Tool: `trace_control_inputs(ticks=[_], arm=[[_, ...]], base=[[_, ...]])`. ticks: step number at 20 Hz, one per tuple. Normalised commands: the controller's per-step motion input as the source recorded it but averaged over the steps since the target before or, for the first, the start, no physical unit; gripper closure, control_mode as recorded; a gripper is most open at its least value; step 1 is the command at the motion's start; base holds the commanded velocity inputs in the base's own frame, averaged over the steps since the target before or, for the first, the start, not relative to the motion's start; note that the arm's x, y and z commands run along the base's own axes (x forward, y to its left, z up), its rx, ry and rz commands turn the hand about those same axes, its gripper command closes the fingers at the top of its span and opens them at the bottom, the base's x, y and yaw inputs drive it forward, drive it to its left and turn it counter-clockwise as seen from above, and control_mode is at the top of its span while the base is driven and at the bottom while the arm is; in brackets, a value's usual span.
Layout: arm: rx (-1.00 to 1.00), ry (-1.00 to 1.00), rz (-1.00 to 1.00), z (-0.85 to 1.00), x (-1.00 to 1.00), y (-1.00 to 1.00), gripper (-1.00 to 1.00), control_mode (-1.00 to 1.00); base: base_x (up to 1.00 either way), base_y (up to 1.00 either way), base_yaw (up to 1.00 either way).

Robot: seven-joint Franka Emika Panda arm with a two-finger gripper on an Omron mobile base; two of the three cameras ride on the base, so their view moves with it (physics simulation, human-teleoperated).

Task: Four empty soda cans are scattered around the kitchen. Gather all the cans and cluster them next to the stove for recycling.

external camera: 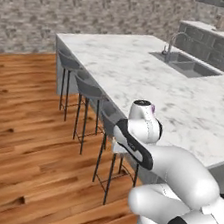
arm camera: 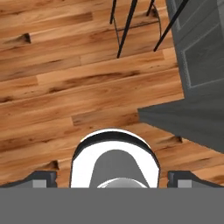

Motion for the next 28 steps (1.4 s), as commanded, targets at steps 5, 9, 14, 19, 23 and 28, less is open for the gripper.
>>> trace_control_inputs(ticks=[5,9,14,19,23,28], arm=[[0.00,0.00,0.00,0.00,0.00,0.00,-1.00,1.00],[0.00,0.00,0.00,0.00,0.00,0.00,-1.00,1.00],[0.00,0.00,0.00,0.00,0.00,0.00,-1.00,1.00],[0.00,0.00,0.00,0.00,0.00,0.00,-1.00,1.00],[0.00,0.00,0.00,0.00,0.00,0.00,-1.00,1.00],[0.00,0.00,0.00,0.00,0.00,0.00,-1.00,1.00]], base=[[0.42,0.48,-0.30],[0.30,0.59,-0.21],[0.23,0.52,-0.33],[0.17,0.55,-0.31],[0.13,0.57,-0.30],[0.10,0.63,-0.22]])
